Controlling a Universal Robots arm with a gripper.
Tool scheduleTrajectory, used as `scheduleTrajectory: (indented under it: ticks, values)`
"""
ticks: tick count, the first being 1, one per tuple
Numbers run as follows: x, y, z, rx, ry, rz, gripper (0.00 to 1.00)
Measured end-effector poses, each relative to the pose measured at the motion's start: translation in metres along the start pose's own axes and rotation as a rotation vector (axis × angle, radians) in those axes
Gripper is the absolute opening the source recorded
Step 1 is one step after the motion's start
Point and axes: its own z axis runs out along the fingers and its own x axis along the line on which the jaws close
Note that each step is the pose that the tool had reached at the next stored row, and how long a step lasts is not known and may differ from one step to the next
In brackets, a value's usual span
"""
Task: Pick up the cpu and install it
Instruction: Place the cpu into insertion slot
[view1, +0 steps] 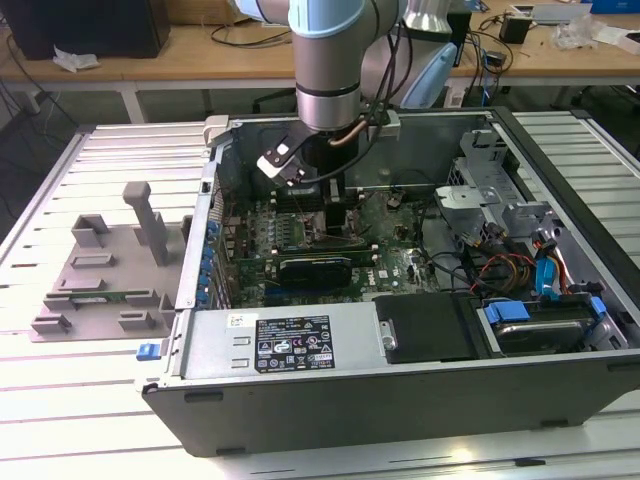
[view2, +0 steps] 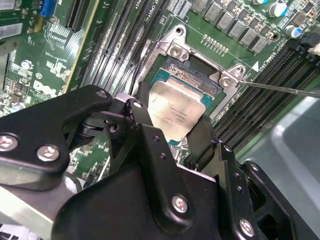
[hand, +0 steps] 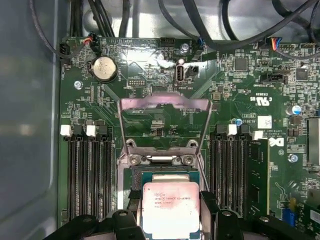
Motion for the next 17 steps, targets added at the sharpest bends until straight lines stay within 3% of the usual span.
scheduleTrajectory:
  ticks: [8, 17]
  values:
    - [0.0049, -0.0024, 0.0046, 0.0, -0.0001, 0.005, 0.55]
    - [0.0054, -0.0038, 0.0116, 0.0002, -0.0003, 0.006, 0.55]
